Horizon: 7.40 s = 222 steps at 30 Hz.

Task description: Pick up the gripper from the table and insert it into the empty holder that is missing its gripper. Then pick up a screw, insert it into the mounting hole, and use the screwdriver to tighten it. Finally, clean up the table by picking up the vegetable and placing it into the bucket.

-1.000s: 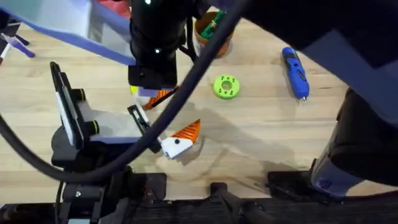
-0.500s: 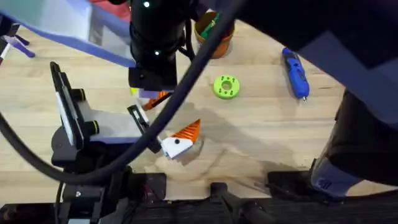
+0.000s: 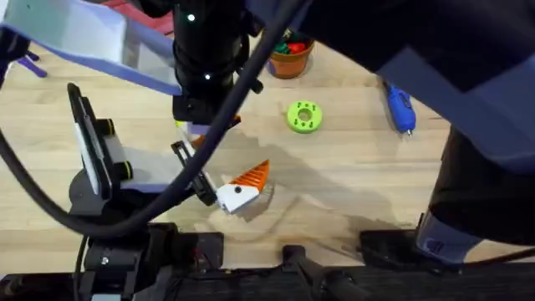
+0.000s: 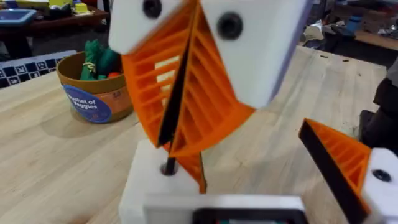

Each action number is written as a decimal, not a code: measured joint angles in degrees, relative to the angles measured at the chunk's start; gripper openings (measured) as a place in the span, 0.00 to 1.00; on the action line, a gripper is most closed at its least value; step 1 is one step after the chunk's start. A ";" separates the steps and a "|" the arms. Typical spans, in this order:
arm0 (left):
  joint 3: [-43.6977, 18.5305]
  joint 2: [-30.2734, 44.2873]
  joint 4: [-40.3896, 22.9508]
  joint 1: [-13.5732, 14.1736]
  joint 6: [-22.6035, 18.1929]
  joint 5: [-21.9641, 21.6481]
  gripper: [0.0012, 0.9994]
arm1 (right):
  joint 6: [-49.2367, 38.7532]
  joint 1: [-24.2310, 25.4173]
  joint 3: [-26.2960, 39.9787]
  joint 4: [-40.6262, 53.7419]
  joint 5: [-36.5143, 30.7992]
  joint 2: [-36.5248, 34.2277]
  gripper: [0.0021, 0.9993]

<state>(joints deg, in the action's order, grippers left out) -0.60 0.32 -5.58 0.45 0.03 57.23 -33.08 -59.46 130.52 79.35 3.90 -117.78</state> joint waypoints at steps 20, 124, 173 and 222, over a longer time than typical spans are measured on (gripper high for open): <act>0.00 -0.02 0.00 0.00 0.46 0.02 0.99 | 0.02 -0.92 0.26 -2.28 0.00 -0.59 0.00; 0.00 0.00 -0.04 0.00 1.55 0.20 0.99 | 2.84 -1.11 2.34 0.24 0.09 -2.51 0.00; 0.00 0.00 -0.02 0.00 0.85 0.20 0.99 | 3.06 -0.57 3.82 3.04 0.02 -2.51 0.00; 0.00 0.85 -0.20 -0.11 4.09 0.41 0.99 | 3.89 -0.57 6.01 3.08 -0.09 -6.47 0.00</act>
<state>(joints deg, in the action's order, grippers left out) -0.60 1.17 -5.78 0.34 4.12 57.65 -29.20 -60.03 136.53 82.43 3.81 -124.25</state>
